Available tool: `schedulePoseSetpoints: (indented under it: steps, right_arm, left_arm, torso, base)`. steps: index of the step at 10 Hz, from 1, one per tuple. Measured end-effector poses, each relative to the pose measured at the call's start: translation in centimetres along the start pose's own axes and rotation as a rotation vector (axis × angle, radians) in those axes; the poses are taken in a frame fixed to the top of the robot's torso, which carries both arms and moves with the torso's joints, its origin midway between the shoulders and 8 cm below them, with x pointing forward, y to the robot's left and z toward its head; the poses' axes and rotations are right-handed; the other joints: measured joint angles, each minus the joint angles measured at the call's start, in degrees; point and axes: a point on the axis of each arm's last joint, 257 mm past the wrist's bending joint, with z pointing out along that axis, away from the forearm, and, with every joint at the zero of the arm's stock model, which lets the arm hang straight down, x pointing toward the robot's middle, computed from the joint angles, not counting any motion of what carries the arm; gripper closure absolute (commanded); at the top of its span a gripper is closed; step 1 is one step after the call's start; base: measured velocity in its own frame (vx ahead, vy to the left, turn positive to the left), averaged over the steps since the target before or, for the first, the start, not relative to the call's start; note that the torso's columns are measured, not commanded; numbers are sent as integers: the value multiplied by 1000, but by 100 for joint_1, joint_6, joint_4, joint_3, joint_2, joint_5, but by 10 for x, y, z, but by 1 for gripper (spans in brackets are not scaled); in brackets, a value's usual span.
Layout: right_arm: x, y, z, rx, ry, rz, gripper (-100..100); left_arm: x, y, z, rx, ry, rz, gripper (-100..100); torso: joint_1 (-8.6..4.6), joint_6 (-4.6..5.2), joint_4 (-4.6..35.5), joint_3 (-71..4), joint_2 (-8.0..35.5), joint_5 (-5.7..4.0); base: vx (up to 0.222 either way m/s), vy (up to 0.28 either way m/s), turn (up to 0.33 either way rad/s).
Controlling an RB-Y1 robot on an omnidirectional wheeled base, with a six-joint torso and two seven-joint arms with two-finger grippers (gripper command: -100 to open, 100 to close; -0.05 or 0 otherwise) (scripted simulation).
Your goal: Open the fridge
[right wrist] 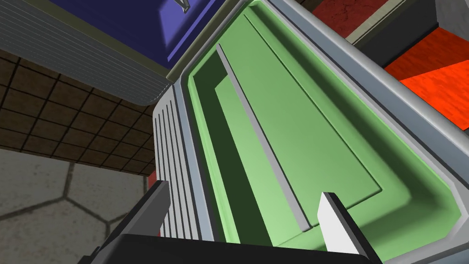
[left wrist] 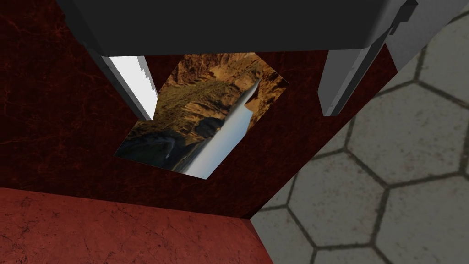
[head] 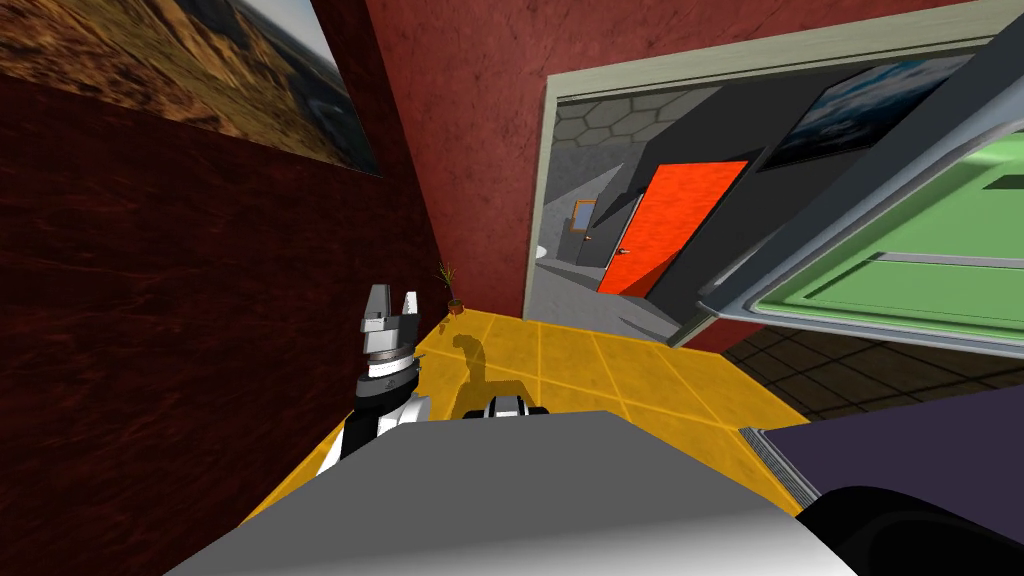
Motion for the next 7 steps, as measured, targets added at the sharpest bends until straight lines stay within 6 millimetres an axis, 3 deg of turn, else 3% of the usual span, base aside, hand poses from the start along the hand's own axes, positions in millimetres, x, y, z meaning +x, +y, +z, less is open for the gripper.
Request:
schedulePoseSetpoints:
  steps: [7]
  right_arm:
    - [-42, -20, 12, -26, -31, 1, -100]
  left_arm:
    - [0, 0, 0, 0, 0, 0, 0]
  torso:
    - [20, -4, -13, -27, -42, 6]
  base:
    - [31, 15, -67]
